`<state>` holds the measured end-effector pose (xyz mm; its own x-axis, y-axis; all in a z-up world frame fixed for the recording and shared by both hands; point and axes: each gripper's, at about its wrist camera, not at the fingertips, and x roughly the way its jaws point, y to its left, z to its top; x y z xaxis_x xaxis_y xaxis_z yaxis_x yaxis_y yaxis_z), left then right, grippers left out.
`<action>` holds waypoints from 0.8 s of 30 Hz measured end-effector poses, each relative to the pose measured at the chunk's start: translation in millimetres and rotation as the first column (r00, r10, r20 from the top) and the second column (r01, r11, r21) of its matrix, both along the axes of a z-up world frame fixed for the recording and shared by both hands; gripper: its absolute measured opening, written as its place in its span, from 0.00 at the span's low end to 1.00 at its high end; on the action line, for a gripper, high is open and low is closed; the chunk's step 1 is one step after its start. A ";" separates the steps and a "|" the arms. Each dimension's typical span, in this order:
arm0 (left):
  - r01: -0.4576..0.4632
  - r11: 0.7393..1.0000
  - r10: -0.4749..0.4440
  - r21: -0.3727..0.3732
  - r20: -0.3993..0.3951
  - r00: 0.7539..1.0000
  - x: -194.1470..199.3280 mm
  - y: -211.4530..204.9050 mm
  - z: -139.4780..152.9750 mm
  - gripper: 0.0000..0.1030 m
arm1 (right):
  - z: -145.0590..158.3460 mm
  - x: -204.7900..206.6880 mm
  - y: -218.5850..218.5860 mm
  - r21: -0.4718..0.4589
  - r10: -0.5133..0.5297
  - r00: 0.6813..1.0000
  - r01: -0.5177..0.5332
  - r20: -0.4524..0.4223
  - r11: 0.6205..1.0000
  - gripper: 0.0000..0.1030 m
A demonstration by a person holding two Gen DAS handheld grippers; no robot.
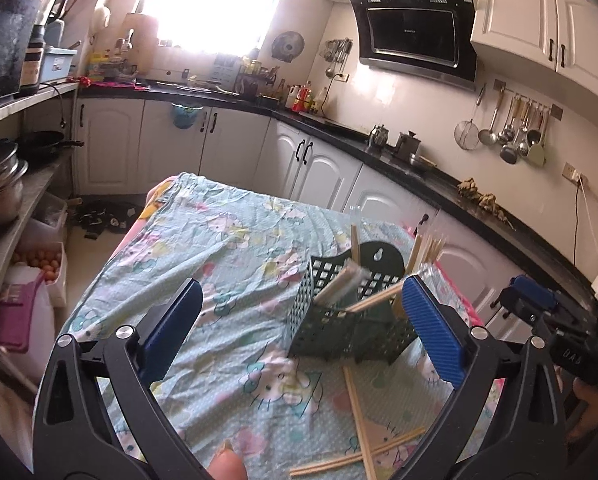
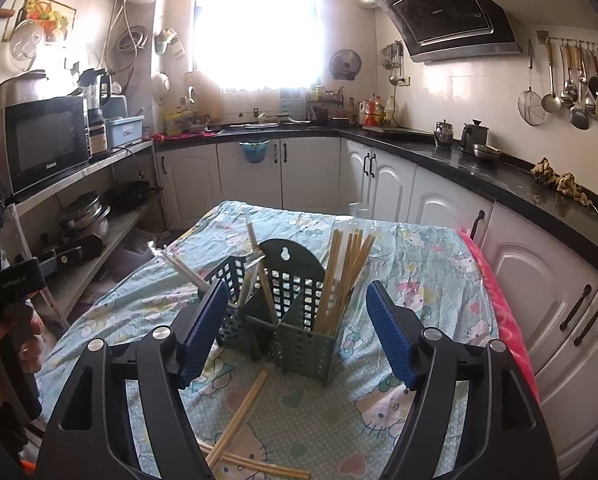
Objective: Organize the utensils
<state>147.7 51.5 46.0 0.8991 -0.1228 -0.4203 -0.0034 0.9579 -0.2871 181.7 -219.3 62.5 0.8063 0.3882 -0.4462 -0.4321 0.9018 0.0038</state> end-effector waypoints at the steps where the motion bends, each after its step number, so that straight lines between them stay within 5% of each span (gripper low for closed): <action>1: -0.001 1.000 0.001 0.005 -0.005 1.000 -2.9 -0.4 -1.7 0.89 | -0.7 -1.7 0.6 -0.003 0.002 1.000 -0.002 0.000 1.000 0.69; 24: 0.027 0.999 -0.026 0.016 -0.105 0.994 -48.7 -1.4 -42.0 0.89 | -26.2 -23.4 11.0 -0.065 0.019 0.999 -0.022 -0.051 0.998 0.73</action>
